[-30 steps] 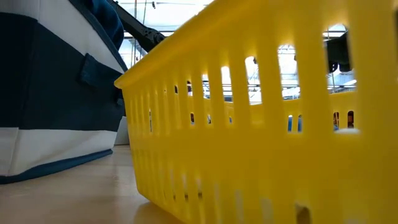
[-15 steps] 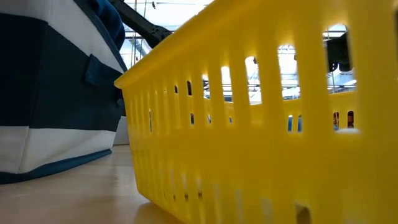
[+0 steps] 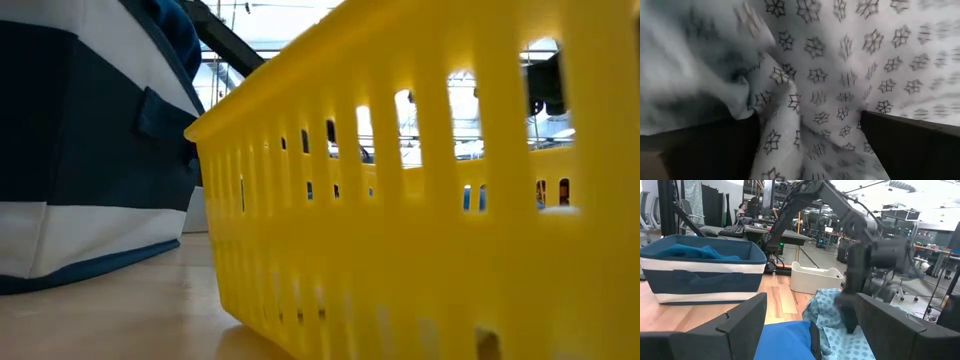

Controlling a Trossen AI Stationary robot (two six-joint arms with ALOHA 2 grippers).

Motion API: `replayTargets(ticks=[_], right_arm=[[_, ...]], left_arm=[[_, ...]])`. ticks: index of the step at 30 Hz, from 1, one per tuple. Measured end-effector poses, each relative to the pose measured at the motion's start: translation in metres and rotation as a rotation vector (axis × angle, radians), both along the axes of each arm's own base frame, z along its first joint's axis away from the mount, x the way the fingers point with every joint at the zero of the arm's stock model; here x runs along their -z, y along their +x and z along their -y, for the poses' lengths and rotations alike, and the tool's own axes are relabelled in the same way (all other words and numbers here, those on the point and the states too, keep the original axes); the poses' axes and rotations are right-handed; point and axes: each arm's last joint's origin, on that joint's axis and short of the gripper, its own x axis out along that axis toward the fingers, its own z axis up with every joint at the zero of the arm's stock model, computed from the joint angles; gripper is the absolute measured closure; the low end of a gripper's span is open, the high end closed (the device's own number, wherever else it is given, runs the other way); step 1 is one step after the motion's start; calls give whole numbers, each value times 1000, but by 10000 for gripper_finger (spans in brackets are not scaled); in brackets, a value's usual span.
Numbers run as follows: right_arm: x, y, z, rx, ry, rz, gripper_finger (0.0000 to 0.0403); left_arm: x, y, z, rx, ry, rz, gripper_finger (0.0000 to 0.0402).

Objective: Pick & place medical supplies in basket/bin
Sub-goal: Put the light blue patient gown into the blue bin

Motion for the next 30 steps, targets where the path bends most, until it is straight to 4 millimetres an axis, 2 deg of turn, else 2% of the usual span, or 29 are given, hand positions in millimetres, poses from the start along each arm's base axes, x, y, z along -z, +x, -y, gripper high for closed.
replayTargets(ticks=[2, 5, 9, 12, 17, 18, 24, 30], right_arm=[[0, 0, 0, 0, 0, 0, 94], [0, 0, 0, 0, 0, -2, 94], [0, 0, 0, 0, 0, -2, 94], [0, 0, 0, 0, 0, -3, 94], [0, 0, 0, 1, 0, -4, 94], [0, 0, 0, 1, 0, -4, 94], [1, 0, 0, 1, 4, -6, 94], [1, 0, 0, 1, 3, -11, 94]], left_arm=[[7, 5, 4, 0, 54, -49, 78], [6, 9, 8, -3, 130, -72, 84], [5, 11, 9, -14, 177, -72, 125], [5, 10, 8, -16, 221, -99, 191], [4, 13, 10, 38, 251, -107, 356], [4, 13, 10, 52, 253, -103, 376], [-5, 27, 25, 186, 256, 14, 391], [-41, 47, 49, 309, 373, 229, 391]])
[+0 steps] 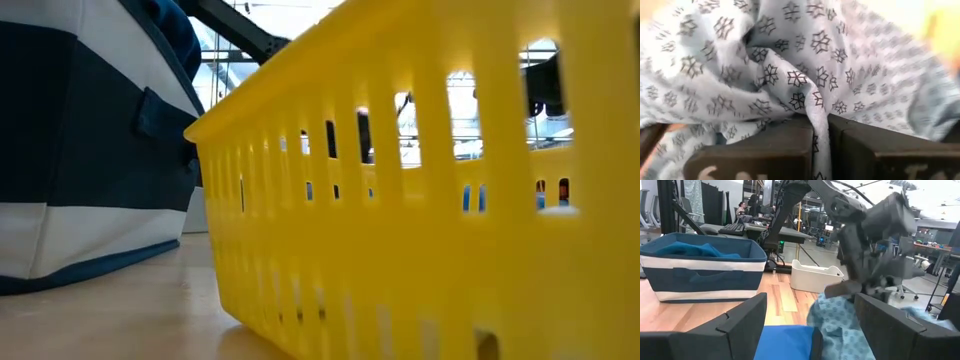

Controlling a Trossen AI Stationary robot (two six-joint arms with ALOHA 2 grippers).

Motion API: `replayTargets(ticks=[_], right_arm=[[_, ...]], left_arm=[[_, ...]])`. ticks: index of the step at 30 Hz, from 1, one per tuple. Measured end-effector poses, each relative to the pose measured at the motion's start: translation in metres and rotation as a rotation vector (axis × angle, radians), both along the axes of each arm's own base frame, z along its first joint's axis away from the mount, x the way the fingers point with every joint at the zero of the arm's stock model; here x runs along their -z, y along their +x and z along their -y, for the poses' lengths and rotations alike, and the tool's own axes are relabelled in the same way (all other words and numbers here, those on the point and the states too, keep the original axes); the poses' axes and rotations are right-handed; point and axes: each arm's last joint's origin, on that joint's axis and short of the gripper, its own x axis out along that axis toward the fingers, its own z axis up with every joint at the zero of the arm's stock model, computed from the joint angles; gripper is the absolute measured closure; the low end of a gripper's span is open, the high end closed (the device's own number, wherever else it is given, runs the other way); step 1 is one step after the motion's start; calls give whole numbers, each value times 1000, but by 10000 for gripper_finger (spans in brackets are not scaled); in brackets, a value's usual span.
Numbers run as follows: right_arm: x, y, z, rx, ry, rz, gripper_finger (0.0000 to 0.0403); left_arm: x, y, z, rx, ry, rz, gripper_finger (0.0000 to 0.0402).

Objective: Pick & place medical supplies in basket/bin
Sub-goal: Put the light blue patient gown into the blue bin

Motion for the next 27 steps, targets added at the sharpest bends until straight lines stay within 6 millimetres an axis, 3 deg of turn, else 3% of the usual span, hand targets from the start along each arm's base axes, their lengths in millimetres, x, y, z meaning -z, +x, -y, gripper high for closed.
replayTargets(ticks=[8, 19, 25, 27], right_arm=[[1, 0, 0, 2, -1, -15, 94], [3, 0, 0, 4, -5, -29, 94], [3, 0, 0, 5, -22, -37, 94], [3, 0, 0, 4, -27, -38, 94]], left_arm=[[-33, 23, 21, 110, 59, 312, 391], [-47, 30, 22, 108, 96, 476, 391], [-65, 37, 29, 259, 143, 682, 391], [-63, 35, 33, 276, 190, 790, 391]])
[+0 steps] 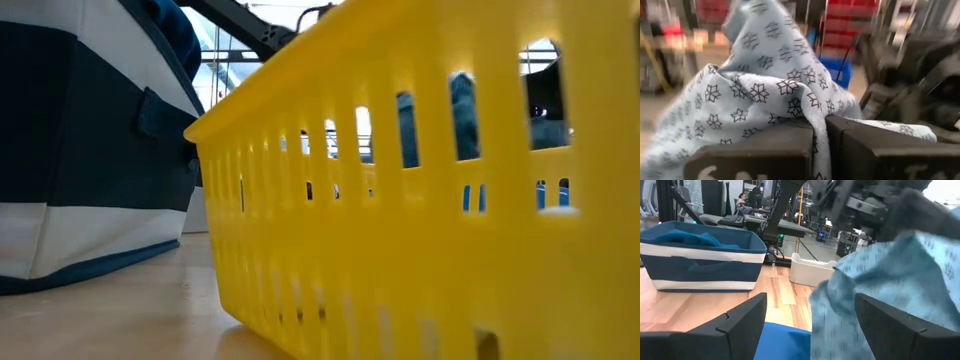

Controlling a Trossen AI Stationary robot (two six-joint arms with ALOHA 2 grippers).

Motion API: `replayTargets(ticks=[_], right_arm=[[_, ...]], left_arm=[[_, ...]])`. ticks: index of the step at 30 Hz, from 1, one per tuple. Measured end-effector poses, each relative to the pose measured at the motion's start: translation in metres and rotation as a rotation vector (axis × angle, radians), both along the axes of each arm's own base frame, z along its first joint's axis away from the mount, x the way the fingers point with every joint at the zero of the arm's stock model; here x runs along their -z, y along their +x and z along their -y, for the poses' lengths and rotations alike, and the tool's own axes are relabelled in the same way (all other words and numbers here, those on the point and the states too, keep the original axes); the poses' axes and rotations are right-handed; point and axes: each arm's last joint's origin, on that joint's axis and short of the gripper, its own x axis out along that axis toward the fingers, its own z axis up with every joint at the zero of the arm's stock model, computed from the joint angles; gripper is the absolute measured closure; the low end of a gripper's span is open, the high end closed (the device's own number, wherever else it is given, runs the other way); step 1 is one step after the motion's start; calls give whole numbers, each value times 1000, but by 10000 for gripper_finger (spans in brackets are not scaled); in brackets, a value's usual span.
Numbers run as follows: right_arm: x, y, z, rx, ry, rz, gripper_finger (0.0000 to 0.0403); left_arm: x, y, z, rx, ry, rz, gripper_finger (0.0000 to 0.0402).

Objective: Pick & place medical supplies in basket/bin
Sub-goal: Put the light blue patient gown into the blue bin

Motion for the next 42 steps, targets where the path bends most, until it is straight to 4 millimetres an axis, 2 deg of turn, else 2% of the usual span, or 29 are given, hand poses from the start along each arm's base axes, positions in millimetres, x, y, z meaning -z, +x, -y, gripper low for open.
replayTargets(ticks=[6, 11, 19, 26, 33, 37, 42], right_arm=[[0, 0, 0, 0, -4, -1, 94], [0, 0, 0, 0, -4, -2, 94], [1, 0, 0, 0, -4, -6, 94], [1, 0, 0, 1, -1, -6, 94], [0, 0, 0, 0, -1, -5, 94], [0, 0, 0, 0, -1, -5, 94], [0, 0, 0, 0, 7, -4, 94]], left_arm=[[27, -21, 8, 11, 16, 283, 391], [37, -46, 10, -43, 9, 230, 391], [8, -107, 28, -135, 119, 229, 391], [-14, -176, 48, -174, 180, 201, 391], [-37, -243, 78, -236, 237, 139, 391], [-48, -274, 95, -221, 255, 56, 391], [-62, -310, 111, -162, 294, 62, 391]])
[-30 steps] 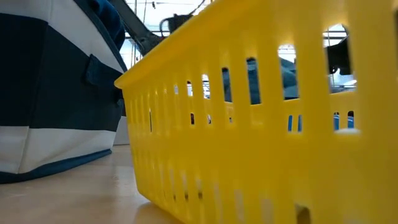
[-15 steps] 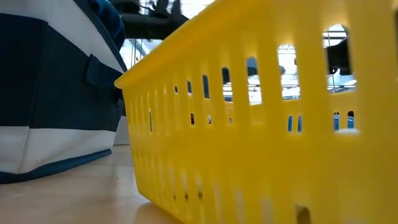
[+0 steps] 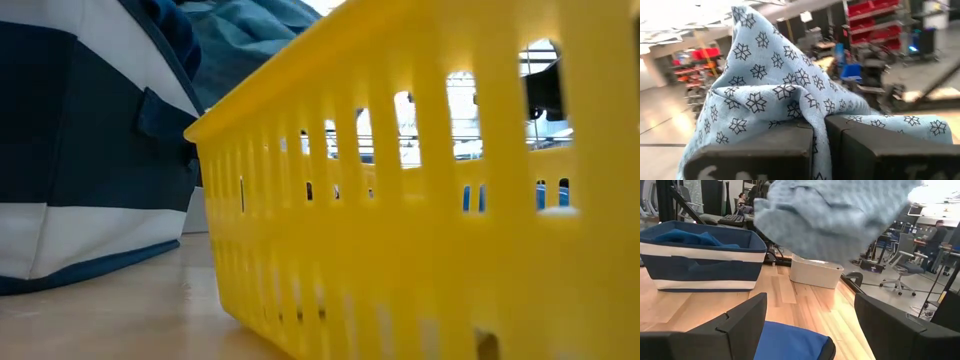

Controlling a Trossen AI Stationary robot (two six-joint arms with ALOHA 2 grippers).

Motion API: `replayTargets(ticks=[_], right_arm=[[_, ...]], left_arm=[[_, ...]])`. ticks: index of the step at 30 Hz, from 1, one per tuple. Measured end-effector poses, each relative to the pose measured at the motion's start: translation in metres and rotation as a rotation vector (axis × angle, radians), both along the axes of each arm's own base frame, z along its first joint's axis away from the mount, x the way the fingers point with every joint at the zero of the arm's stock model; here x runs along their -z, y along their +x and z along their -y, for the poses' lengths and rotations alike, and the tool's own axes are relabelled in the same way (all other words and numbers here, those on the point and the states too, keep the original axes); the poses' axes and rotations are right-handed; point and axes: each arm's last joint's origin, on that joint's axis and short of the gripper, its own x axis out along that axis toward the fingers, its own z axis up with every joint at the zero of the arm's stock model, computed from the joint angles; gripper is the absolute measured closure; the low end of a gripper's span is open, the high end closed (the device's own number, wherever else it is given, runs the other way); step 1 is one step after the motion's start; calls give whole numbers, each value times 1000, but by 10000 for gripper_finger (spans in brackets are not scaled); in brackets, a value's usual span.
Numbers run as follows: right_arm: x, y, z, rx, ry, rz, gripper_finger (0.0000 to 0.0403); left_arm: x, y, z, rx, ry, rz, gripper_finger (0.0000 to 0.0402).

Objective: Pick & place medical supplies in basket/bin
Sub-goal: Put the light blue patient gown into the blue bin

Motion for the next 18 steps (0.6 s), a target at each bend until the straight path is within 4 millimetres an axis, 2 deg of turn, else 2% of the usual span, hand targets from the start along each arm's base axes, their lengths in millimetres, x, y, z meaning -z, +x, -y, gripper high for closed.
replayTargets(ticks=[5, 10, 14, 18], right_arm=[[0, 0, 0, 0, 0, 0, 94], [0, 0, 0, 0, 5, 1, 94], [0, 0, 0, 0, 19, 1, 94], [2, 0, 0, 0, 18, -15, 94]], left_arm=[[-1, -41, 13, 113, -25, -48, 391], [6, -78, 25, 309, -141, -89, 391], [11, -98, 33, 475, -244, -113, 391], [15, -109, 38, 633, -331, -156, 391]])
